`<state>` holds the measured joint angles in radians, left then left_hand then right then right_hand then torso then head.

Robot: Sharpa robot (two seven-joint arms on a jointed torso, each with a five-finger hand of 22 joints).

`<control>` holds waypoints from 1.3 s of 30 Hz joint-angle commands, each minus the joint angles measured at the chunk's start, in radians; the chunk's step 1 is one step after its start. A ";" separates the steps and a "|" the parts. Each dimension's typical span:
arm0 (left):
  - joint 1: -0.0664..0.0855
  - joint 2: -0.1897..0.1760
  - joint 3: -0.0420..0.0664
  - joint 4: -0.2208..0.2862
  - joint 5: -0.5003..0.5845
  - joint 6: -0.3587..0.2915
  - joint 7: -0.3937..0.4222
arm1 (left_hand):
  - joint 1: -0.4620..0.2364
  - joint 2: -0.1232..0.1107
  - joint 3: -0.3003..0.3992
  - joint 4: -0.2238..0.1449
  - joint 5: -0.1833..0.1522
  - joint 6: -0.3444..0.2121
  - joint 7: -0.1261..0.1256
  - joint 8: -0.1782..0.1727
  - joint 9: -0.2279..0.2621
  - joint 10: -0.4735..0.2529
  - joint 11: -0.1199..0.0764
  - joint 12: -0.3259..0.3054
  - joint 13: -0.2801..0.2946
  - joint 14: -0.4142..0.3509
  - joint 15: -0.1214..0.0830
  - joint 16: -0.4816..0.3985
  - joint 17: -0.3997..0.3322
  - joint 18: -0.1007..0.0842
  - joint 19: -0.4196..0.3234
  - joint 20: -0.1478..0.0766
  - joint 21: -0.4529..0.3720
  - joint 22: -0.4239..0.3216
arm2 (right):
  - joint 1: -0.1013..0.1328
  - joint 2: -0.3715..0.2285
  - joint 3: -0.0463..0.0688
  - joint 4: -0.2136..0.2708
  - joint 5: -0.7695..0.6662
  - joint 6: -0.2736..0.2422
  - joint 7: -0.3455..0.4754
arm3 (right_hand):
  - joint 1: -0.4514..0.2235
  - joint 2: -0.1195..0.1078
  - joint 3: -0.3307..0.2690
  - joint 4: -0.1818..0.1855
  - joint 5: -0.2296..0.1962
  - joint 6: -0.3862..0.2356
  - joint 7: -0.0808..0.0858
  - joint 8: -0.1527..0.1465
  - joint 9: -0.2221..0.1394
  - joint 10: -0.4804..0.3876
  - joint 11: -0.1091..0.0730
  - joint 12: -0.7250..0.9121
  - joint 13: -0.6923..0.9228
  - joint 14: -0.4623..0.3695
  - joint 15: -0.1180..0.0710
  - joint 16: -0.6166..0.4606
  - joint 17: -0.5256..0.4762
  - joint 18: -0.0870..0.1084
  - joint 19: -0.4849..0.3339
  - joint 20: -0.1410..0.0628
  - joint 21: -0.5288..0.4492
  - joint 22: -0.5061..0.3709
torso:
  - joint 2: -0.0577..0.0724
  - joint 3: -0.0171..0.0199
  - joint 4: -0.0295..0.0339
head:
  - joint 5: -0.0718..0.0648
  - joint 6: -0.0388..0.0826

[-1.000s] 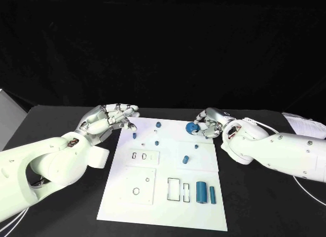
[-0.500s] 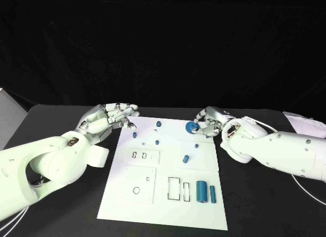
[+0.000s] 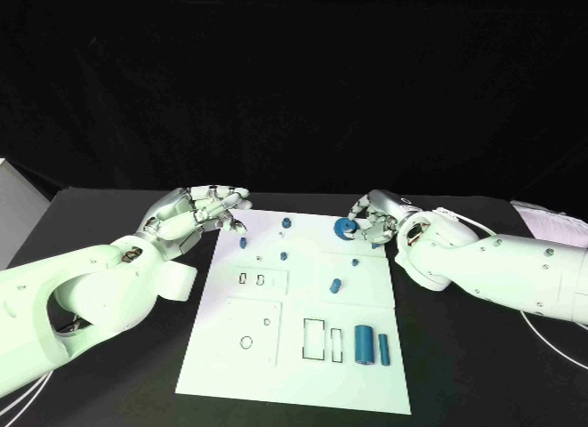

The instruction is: Assemble the parts on the task board

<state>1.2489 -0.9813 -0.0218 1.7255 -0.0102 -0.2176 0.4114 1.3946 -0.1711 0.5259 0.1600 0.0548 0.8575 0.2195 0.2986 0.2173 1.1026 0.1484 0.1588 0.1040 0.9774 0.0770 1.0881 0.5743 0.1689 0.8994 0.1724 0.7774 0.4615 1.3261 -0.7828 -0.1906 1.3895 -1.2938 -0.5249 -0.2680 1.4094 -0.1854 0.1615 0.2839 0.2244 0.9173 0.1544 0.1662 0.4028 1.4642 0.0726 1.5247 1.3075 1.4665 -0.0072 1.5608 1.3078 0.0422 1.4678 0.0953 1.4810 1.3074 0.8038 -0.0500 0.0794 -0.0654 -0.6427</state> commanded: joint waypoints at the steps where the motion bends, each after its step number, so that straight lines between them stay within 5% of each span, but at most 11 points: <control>1: 0.001 0.002 0.001 0.001 0.004 0.019 0.004 | -0.005 0.002 0.002 0.003 0.000 -0.004 -0.001 0.006 0.001 -0.007 -0.002 0.003 0.001 -0.008 0.001 0.003 -0.001 0.012 -0.005 0.001 0.007 0.001 | -0.002 0.004 -0.001 -0.002 -0.018 0.005 -0.008 | 0.001 -0.006 0.001 0.003 -0.004 -0.003 0.005 -0.002 -0.002 0.050 0.004 -0.005 0.203 0.099 0.009 0.003 0.242 -0.015 0.050 0.008 -0.002 0.157 | 0.000 0.0000 0.0004 | 0.000 0.000; 30: 0.001 0.002 0.001 -0.003 0.004 0.023 -0.002 | -0.006 0.002 0.002 0.003 -0.001 -0.005 -0.001 0.006 0.001 -0.008 -0.002 0.004 0.002 -0.009 0.001 0.005 -0.002 0.012 -0.006 0.001 0.009 0.002 | -0.002 0.007 -0.001 0.006 -0.050 -0.041 -0.022 | 0.000 -0.019 -0.011 0.002 -0.014 -0.016 0.009 -0.010 -0.005 0.035 0.008 -0.019 0.189 0.099 0.013 0.003 0.240 -0.015 0.048 0.011 -0.005 0.155 | 0.000 0.0003 0.0002 | -0.001 -0.002; 39: 0.001 0.002 0.001 -0.003 0.004 0.022 -0.003 | -0.009 0.002 0.001 0.005 -0.001 -0.007 0.000 0.006 0.002 -0.010 -0.001 0.005 0.002 -0.009 0.002 0.006 -0.002 0.012 -0.008 0.001 0.011 0.004 | -0.002 0.012 -0.001 0.000 -0.051 -0.014 -0.031 | -0.002 -0.022 -0.025 0.006 -0.010 -0.036 0.015 -0.020 -0.008 0.018 0.013 -0.034 0.173 0.098 0.017 0.002 0.238 -0.014 0.046 0.015 -0.008 0.152 | 0.001 0.0002 0.0007 | -0.002 -0.002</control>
<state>1.2489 -0.9809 -0.0218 1.7206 -0.0102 -0.2132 0.4050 1.3946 -0.1711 0.5259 0.1600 0.0548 0.8576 0.2194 0.2986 0.2181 1.0990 0.1446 0.1588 0.1048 0.9736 0.0808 1.0880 0.5735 0.1689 0.8996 0.1724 0.7850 0.4642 1.3247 -0.7731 -0.1915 1.3911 -1.3291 -0.5549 -0.2921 1.4122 -0.1990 0.1433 0.2910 0.2150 0.8889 0.1682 0.1505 0.3957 1.4644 0.0799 1.4957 1.3078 1.4664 -0.0001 1.5607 1.3076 0.0448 1.4680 0.1024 1.4771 1.3077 0.8046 -0.0496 0.0797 -0.0668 -0.6448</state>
